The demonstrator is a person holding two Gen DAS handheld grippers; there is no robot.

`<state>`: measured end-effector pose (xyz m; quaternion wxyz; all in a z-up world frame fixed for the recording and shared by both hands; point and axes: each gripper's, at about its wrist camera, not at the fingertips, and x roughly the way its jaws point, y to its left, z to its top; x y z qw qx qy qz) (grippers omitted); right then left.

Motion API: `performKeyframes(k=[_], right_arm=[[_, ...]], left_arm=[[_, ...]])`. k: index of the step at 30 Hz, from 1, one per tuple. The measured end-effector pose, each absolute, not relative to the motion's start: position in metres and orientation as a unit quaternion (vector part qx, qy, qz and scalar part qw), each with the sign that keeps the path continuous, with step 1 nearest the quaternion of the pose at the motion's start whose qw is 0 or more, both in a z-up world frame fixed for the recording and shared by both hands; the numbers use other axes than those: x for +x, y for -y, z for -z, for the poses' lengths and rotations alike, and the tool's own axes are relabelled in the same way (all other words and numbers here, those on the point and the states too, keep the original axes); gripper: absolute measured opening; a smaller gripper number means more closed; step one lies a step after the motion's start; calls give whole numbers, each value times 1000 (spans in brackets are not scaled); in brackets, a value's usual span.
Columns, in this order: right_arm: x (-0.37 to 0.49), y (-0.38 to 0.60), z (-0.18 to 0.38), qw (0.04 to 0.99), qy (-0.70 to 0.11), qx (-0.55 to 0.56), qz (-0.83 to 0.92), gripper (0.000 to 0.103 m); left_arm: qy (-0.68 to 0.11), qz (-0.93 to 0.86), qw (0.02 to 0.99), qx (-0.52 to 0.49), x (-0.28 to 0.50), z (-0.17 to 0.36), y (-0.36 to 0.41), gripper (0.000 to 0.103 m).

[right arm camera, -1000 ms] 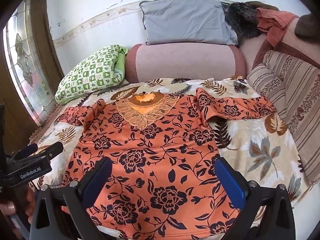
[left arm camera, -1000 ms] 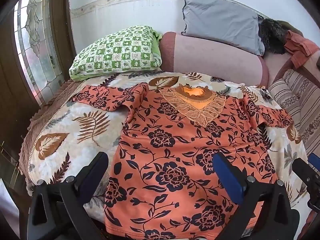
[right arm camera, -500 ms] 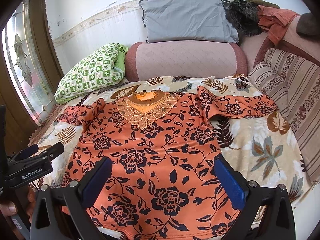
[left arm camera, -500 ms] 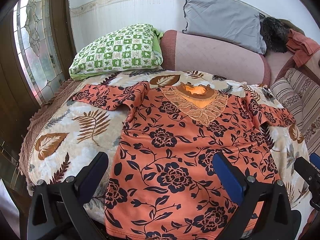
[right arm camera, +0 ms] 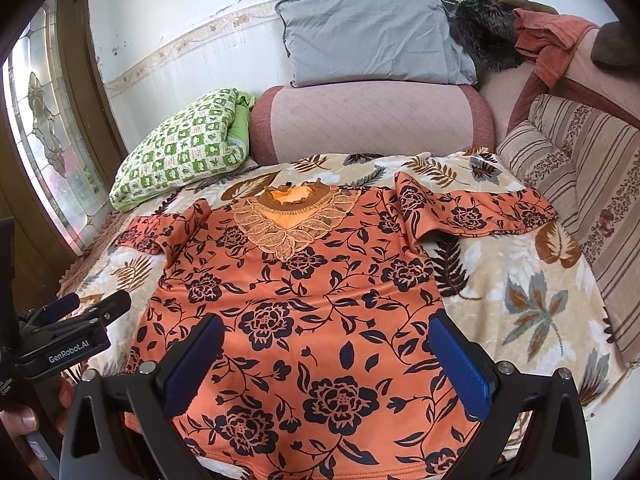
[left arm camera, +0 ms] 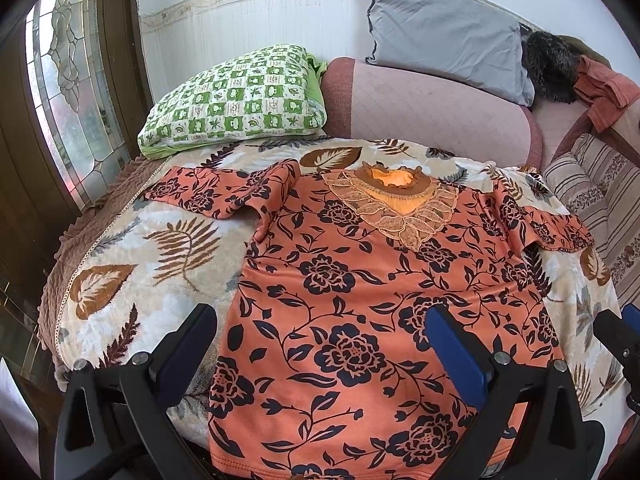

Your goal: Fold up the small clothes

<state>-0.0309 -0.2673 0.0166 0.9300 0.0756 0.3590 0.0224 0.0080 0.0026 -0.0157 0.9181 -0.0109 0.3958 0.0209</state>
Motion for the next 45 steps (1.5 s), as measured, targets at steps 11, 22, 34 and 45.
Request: performKeyframes(k=[11, 22, 34, 45], right_arm=[[-33, 267, -17, 931, -358, 75, -23, 103], [-33, 265, -18, 931, -357, 75, -24, 103], [-31, 263, -18, 931, -357, 73, -25, 103], [-26, 266, -17, 931, -356, 78, -29, 103]], left_arm=[[-396, -22, 918, -11, 8, 14, 0, 103], [-396, -22, 918, -11, 8, 14, -1, 103], [-397, -23, 918, -11, 8, 8, -2, 103], [-399, -21, 917, -7, 13, 11, 2, 103]])
